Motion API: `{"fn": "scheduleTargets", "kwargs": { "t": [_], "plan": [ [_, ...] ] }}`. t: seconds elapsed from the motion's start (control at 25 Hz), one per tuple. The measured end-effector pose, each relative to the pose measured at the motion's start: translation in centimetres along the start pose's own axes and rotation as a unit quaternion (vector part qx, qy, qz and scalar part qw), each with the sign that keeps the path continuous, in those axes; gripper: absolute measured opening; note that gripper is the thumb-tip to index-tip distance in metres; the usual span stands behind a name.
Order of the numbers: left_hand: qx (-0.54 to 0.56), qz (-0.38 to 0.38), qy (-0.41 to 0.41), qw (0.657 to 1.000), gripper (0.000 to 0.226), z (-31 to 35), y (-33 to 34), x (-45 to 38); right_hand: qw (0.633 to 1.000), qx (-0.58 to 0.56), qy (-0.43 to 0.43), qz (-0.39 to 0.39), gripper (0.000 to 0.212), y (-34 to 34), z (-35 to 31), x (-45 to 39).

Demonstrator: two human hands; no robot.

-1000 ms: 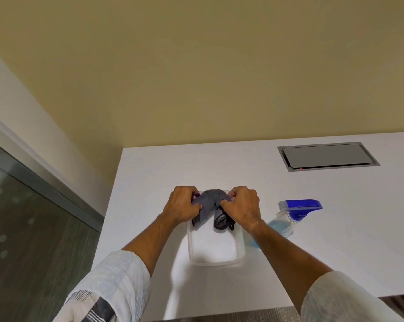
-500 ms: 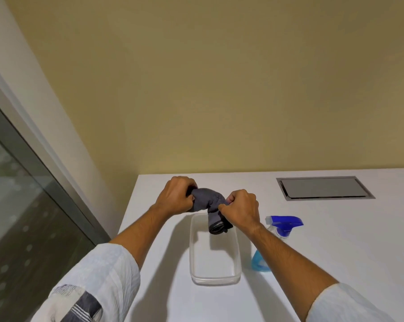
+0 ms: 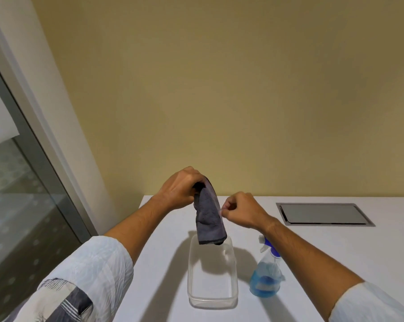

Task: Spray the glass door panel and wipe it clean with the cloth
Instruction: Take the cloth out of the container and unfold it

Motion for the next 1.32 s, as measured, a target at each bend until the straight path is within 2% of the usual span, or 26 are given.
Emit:
{"fn": "scheduleTargets", "kwargs": {
  "t": [0.08, 0.16, 0.24, 0.32, 0.52, 0.64, 0.76, 0.88, 1.0, 1.16, 1.32],
  "plan": [
    [-0.018, 0.004, 0.030, 0.999, 0.038, 1.1, -0.5, -0.3, 0.998, -0.001, -0.032, 0.045, 0.010, -1.6, -0.9, -0.7],
    [-0.035, 0.009, 0.060, 0.998, 0.037, 2.3, -0.6, -0.6, 0.994, 0.029, -0.075, 0.076, 0.027, -2.9, -2.0, -1.3],
    [-0.052, 0.020, 0.095, 0.994, 0.035, 3.5, -0.5, -0.8, 0.987, 0.087, -0.112, 0.075, 0.048, -3.9, -2.8, -1.8],
    [-0.077, 0.041, 0.137, 0.987, 0.034, 4.4, -0.4, -0.9, 0.978, 0.146, -0.141, 0.038, 0.059, -4.6, -3.3, -2.0],
    [-0.093, 0.058, 0.214, 0.971, 0.031, 5.8, 0.1, -0.9, 0.962, 0.224, -0.140, -0.061, 0.057, -5.9, -3.1, -2.8],
    [-0.087, 0.062, 0.233, 0.967, 0.029, 5.8, 0.5, -0.7, 0.957, 0.241, -0.137, -0.084, 0.062, -6.1, -2.8, -2.9],
    [-0.082, 0.064, 0.242, 0.965, 0.031, 5.8, 0.9, -0.5, 0.955, 0.245, -0.152, -0.076, 0.051, -6.5, -2.8, -2.9],
    [-0.050, 0.082, 0.212, 0.973, 0.040, 5.5, 0.7, -0.3, 0.960, 0.214, -0.173, -0.047, 0.033, -7.2, -2.8, -2.8],
    [0.000, 0.096, 0.101, 0.990, 0.066, 4.6, 0.5, -0.3, 0.959, 0.199, -0.200, -0.021, 0.022, -7.5, -2.8, -2.4],
    [0.024, 0.084, 0.017, 0.996, 0.066, 3.2, 0.8, -0.4, 0.948, 0.213, -0.236, 0.010, 0.015, -7.7, -2.9, -2.0],
    [0.021, 0.049, 0.021, 0.998, 0.063, 2.6, 1.0, -1.0, 0.943, 0.212, -0.256, 0.026, 0.016, -8.0, -2.7, -2.0]
  ]
}}
Point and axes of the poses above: each hand's wrist, its own x-axis away from the middle knuckle, its own y-axis out of the palm, z = x × y, the point moved 3 cm from there along -x, towards the middle knuckle, and after that the axes turned 1 degree about -y, right-handed, at the moved point
